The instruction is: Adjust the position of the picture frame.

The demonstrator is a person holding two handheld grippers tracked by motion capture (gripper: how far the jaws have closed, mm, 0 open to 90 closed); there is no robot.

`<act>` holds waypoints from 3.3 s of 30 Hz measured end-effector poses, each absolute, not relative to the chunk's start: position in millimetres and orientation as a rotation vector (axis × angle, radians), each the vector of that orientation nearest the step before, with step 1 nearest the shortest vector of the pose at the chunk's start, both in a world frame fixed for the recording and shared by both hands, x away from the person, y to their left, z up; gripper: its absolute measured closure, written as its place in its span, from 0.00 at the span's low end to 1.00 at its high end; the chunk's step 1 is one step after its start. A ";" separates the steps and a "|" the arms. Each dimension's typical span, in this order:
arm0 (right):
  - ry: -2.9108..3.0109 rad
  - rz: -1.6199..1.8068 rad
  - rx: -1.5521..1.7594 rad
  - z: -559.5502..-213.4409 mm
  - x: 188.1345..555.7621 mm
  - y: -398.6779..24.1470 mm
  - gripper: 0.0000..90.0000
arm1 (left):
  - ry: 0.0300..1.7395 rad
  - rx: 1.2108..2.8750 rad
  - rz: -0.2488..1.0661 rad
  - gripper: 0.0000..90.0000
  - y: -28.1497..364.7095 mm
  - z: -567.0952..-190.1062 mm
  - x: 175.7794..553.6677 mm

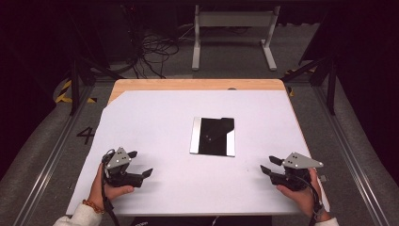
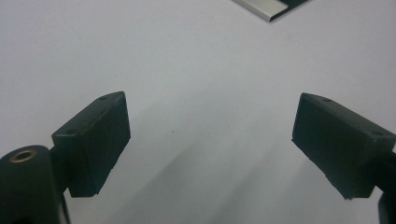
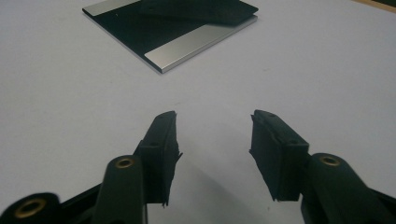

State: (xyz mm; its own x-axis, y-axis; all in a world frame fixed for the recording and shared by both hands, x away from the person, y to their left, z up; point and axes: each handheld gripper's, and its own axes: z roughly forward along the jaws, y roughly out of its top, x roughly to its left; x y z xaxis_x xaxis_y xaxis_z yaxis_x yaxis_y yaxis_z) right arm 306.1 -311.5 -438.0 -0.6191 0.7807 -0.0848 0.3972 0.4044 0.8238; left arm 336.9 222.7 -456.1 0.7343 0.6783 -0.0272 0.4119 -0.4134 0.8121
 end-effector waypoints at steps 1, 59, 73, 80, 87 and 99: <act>2.210 1.109 1.004 -438.2 306.9 -311.6 0.61 | 0.816 2.071 0.370 0.17 222.3 -456.8 336.9; 2.321 1.077 1.146 -458.2 382.0 -230.6 1.00 | 0.716 2.213 0.234 1.00 90.6 -464.3 431.7; 2.325 1.062 1.117 -458.3 381.7 -228.6 1.00 | 0.732 2.203 0.205 1.00 86.0 -464.5 433.4; 2.328 1.069 1.126 -458.4 381.9 -229.1 1.00 | 0.728 2.206 0.205 1.00 86.2 -464.4 433.6; 2.332 1.071 1.127 -458.2 381.0 -228.3 1.00 | 0.720 2.210 0.203 1.00 86.8 -464.2 433.7; 2.379 1.070 1.094 -456.9 376.7 -225.9 1.00 | 0.714 2.230 0.225 1.00 88.6 -462.8 434.9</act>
State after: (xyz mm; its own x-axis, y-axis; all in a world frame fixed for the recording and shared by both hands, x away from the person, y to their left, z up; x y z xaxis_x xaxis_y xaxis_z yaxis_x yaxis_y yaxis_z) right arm 376.7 -225.9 -456.9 -0.6597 0.7510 0.0266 0.5183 0.4291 0.7397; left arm 434.9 88.6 -462.8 0.8276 0.5580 -0.0611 0.4223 -0.5471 0.7228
